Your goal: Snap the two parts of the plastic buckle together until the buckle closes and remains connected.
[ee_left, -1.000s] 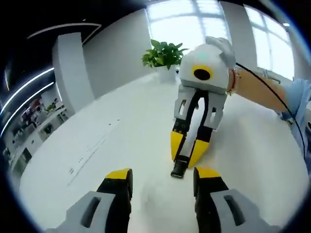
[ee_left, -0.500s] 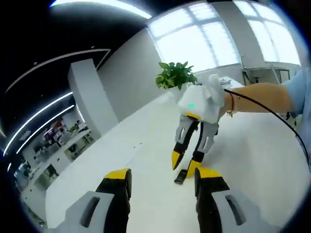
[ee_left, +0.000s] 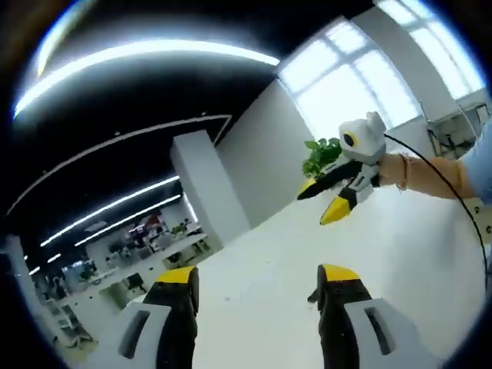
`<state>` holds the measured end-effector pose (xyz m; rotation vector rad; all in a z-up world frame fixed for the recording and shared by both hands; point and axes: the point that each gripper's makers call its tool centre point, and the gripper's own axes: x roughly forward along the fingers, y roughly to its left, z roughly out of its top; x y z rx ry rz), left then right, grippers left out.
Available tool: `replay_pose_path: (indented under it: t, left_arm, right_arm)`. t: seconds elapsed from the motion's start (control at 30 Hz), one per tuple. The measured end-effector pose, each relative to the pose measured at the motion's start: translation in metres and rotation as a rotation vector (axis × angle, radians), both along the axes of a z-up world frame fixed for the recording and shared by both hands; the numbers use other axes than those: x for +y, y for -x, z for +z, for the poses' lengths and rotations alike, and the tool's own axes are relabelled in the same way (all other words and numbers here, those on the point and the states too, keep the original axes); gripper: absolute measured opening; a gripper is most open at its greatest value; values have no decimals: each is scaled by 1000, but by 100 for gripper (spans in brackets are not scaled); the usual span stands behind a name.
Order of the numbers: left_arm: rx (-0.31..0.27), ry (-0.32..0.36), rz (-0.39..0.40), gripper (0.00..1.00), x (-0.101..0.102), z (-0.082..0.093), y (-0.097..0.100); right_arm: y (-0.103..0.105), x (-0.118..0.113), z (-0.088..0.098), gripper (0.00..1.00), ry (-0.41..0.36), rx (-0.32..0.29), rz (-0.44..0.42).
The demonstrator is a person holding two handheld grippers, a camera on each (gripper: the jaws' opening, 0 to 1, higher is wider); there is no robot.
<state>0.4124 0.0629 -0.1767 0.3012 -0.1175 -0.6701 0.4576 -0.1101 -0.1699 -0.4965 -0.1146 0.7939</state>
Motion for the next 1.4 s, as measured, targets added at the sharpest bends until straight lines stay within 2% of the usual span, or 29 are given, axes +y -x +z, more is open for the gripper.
replay_pose_path:
  t: [0.07, 0.13, 0.2, 0.33, 0.37, 0.43, 0.53, 0.63, 0.7, 0.8, 0.83, 0.9, 1.0, 1.07, 1.17, 1.27, 1.4]
  left_arm:
    - [-25, 84, 41, 63, 12, 7, 8]
    - [-64, 109, 104, 63, 25, 11, 11]
    - [-87, 104, 200, 64, 44, 8, 15]
    - [-69, 134, 288, 63, 62, -5, 27]
    - [-61, 154, 311, 64, 66, -11, 31]
    - [-44, 209, 337, 64, 72, -20, 36]
    - [-65, 260, 358, 65, 77, -26, 38]
    - [-106, 301, 420, 65, 87, -37, 35]
    - [-121, 288, 463, 65, 92, -47, 33]
    - [-95, 225, 502, 63, 98, -63, 33]
    - [-111, 214, 513, 61, 101, -64, 33]
    - [-105, 214, 518, 61, 104, -66, 32]
    - [-90, 257, 489, 63, 104, -66, 32]
    - [-71, 261, 488, 63, 103, -69, 32]
    - [-51, 223, 495, 63, 102, -77, 30]
    - [-25, 188, 490, 63, 100, -85, 28]
    - [-26, 165, 493, 63, 99, -87, 29]
  right_arm:
    - [12, -16, 11, 39, -23, -30, -50]
    - [24, -33, 21, 33, -50, -50, -93]
    - [35, -47, 25, 32, -68, -57, -124]
    - [58, -77, 29, 31, -58, -137, -197]
    - [67, -95, 27, 31, -53, -171, -262]
    - [77, -113, 20, 31, -50, -198, -328]
    - [90, -131, 4, 32, -133, -184, -364]
    - [95, -149, -26, 32, -191, -140, -406]
    - [90, -167, -44, 31, -232, -118, -466]
    - [83, -191, -62, 27, -264, -124, -567]
    - [86, -197, -78, 27, -195, -37, -611]
    - [90, -209, -62, 27, -223, -146, -660]
    - [94, -212, -52, 26, -263, -191, -653]
    - [93, -212, -58, 26, -258, -151, -661]
    - [91, -212, -65, 26, -249, -130, -658]
    - [89, -209, -75, 29, -263, -77, -642]
    - [87, -206, -80, 30, -288, -44, -627]
